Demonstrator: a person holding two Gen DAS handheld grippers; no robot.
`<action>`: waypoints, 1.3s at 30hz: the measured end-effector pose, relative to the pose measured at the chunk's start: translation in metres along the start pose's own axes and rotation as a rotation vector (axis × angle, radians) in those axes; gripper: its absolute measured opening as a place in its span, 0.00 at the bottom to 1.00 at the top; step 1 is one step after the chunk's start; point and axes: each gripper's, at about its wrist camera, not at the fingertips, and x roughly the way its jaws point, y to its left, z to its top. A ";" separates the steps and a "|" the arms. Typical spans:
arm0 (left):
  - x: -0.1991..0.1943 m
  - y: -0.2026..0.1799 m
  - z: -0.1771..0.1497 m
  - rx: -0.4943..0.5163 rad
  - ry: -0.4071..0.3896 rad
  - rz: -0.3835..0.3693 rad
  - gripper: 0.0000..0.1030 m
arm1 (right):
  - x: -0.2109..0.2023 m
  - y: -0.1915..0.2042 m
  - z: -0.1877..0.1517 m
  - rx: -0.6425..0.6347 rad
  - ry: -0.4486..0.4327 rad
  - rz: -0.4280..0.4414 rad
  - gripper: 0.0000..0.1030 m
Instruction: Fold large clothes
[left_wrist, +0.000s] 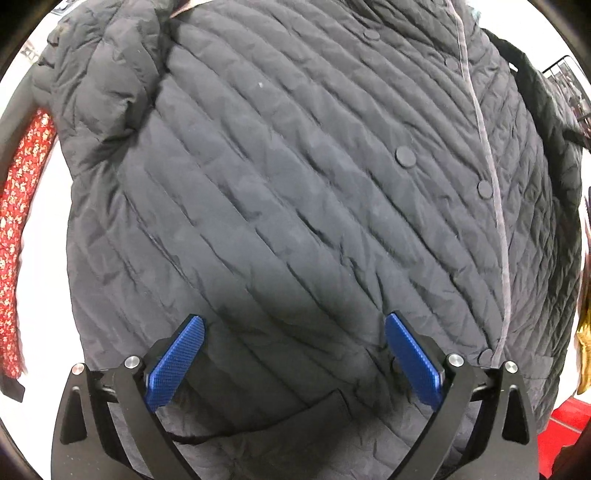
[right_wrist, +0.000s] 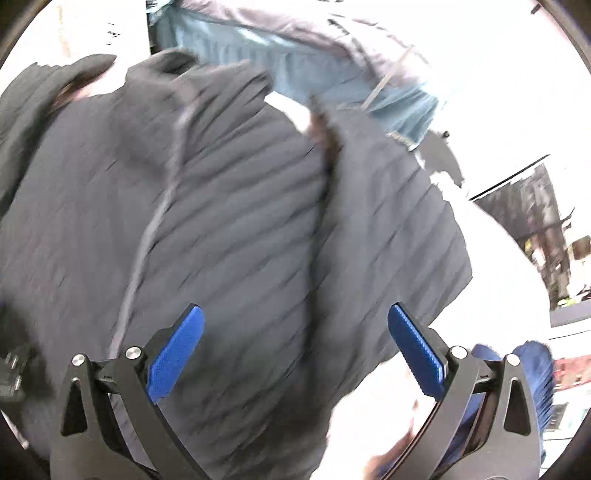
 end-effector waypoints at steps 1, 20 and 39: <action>-0.004 0.000 0.002 0.003 -0.007 0.006 0.94 | 0.008 -0.008 0.016 0.009 -0.006 -0.014 0.95; -0.043 0.041 -0.031 -0.094 -0.025 0.054 0.94 | 0.070 -0.045 0.080 0.112 -0.049 -0.096 0.06; -0.087 -0.016 0.014 -0.067 -0.147 -0.171 0.94 | -0.041 0.016 -0.100 -0.137 -0.197 0.191 0.06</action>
